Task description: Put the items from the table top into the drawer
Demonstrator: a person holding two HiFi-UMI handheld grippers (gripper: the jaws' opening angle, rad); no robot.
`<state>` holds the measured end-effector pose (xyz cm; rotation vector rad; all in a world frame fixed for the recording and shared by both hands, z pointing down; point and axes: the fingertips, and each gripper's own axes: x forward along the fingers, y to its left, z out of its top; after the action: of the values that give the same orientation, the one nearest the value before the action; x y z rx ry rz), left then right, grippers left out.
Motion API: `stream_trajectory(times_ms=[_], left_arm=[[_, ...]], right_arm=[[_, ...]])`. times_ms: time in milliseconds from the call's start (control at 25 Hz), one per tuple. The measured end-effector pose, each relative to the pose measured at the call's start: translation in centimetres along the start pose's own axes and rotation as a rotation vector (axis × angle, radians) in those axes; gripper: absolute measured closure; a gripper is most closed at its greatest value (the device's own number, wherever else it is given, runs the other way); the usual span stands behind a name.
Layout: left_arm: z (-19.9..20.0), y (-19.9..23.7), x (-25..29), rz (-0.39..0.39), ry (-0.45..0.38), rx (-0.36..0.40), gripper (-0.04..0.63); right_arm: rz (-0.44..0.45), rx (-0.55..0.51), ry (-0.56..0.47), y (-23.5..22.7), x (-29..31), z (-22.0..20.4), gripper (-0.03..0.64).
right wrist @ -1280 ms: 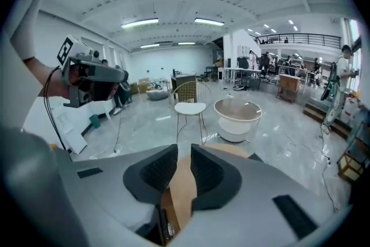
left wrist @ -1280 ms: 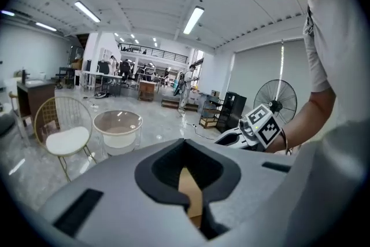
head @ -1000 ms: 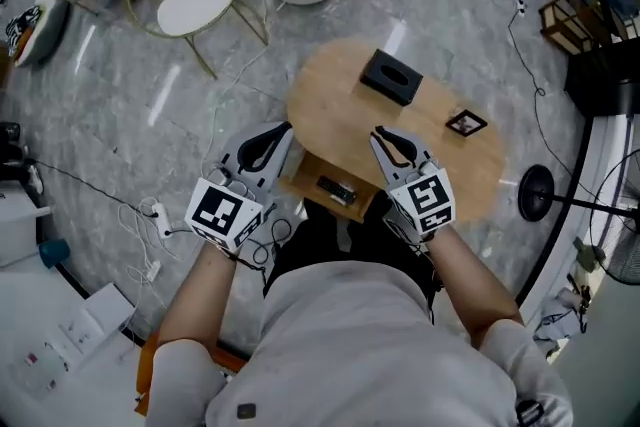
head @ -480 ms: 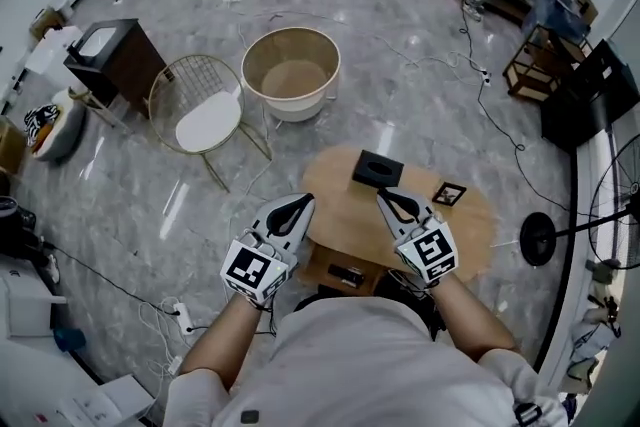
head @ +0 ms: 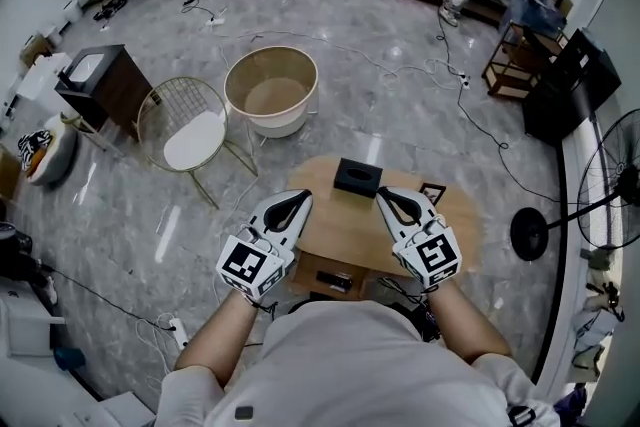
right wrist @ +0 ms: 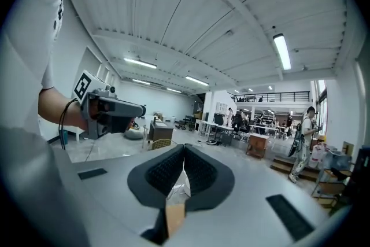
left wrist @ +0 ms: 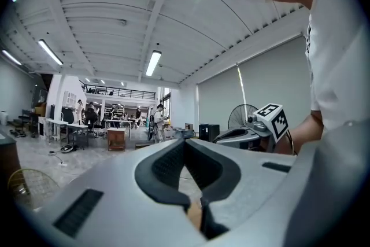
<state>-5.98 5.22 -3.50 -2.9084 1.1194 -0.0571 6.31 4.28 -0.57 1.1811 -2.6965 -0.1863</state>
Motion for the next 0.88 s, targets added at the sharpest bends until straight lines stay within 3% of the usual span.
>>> stream_trajectory(times_ms=[640,880], left_arm=[[1.1,-19.8,-0.1,0.05,-0.013,-0.023,0.586],[1.2,-26.1,-0.3,0.022,-0.007,-0.011,0.586]], right_arm=[[0.037,0.01,-0.035,0.0,-18.8,-2.1,0.588],[0.061,0.018,-0.025,1.0,-24.7,-2.8,0.588]])
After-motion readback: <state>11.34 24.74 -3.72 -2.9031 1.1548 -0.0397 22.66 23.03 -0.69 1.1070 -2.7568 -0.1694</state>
